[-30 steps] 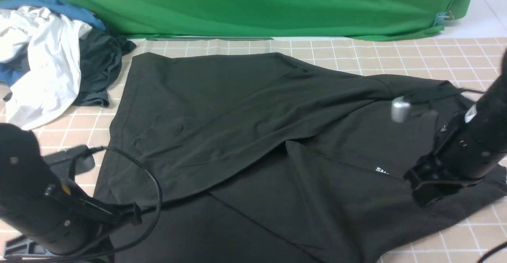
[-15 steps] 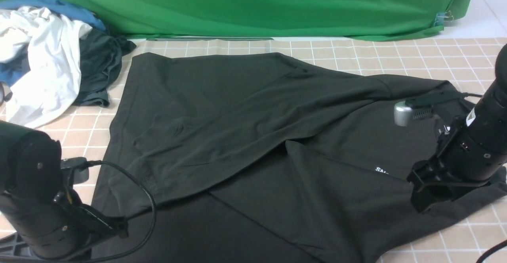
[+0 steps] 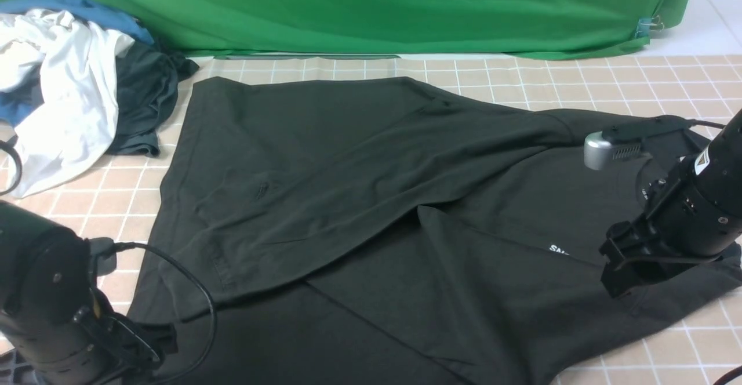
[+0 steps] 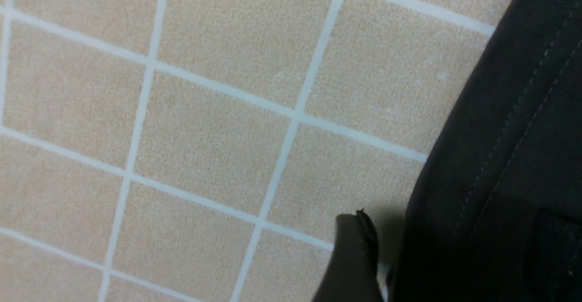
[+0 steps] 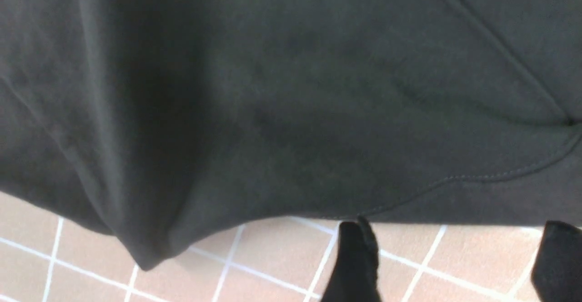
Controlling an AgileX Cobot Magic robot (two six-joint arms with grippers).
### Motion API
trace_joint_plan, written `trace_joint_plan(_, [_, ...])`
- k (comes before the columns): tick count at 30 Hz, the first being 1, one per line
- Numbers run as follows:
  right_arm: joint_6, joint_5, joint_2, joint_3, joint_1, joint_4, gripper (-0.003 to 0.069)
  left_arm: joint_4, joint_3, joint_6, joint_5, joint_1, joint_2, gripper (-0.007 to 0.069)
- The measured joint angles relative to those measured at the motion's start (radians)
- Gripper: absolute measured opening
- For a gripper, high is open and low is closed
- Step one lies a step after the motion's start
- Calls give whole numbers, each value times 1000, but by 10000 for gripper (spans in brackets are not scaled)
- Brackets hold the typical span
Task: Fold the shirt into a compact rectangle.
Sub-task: 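Grasp the near edge of the shirt at its hem and shoulder corners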
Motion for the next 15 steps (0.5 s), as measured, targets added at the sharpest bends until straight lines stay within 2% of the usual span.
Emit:
trace_joint_plan(5, [-21,-6,0,0,0,1,529,-4,40,-3,-52,0,-5,508])
trace_joint_plan(8, [-31,-9,0,0,0,1,529,-13,42,-3,-57,0,-5,477])
trace_joint_plan(13, [-34,-11,0,0,0,3,529,-55,49,26,-72,-1,-2,202])
trace_joint_plan(14, [-35,-11,0,0,0,3,529,-62,49,36,-72,-2,5,120])
trace_joint_plan(15, [-36,-11,0,0,0,3,529,-65,49,39,-72,-2,7,99])
